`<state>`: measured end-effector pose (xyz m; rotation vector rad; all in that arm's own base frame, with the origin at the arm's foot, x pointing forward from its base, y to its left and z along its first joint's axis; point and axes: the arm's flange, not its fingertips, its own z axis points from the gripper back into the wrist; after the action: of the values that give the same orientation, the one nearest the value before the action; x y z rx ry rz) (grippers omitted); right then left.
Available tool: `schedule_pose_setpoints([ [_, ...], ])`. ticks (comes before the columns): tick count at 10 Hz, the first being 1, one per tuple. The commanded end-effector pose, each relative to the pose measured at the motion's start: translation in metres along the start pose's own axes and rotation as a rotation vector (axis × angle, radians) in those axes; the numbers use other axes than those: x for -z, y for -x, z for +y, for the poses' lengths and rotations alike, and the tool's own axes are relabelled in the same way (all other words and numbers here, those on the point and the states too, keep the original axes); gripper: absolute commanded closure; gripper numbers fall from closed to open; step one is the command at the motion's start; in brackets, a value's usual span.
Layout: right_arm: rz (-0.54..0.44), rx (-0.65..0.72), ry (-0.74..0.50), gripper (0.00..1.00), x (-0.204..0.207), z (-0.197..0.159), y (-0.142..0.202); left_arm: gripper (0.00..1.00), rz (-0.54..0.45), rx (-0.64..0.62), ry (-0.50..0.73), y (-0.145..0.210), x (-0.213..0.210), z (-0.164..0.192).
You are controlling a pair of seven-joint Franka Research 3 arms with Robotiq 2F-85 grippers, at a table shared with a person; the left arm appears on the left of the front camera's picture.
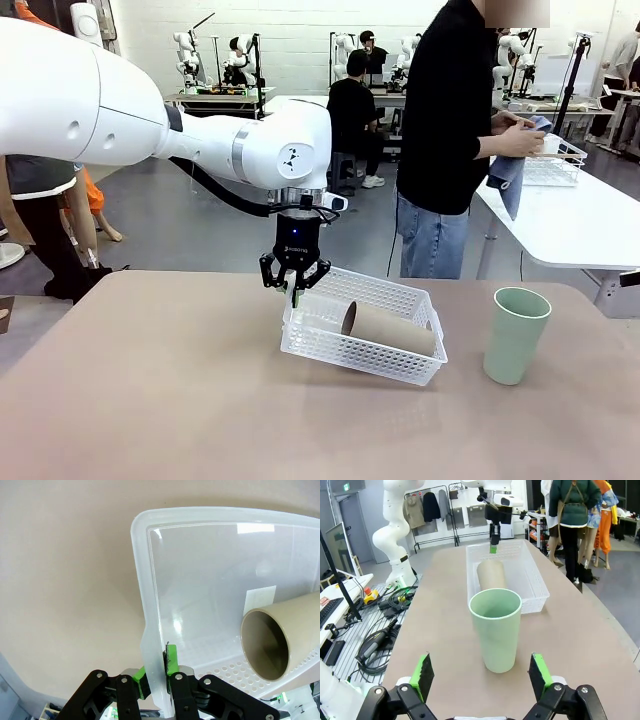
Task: Clean and organize the cups into the basket.
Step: Pick up the Reusable plastic cup from the right side of the table and stack it inside the Organizing basket in the center of the table.
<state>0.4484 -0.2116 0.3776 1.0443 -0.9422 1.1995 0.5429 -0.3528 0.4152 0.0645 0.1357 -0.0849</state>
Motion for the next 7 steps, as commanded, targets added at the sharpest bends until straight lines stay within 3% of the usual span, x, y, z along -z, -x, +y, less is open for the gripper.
schedule_pose_setpoints([
  [1,0.018,-0.005,-0.008,0.0,0.0007,0.0022,-0.0023,1.0,-0.001,0.0,0.0,0.0011,-0.001,0.0008],
  [7,0.0,-0.001,-0.001,0.0,0.0005,-0.0002,-0.0002,1.0,-0.001,0.0,0.0,0.0011,-0.001,0.0008],
])
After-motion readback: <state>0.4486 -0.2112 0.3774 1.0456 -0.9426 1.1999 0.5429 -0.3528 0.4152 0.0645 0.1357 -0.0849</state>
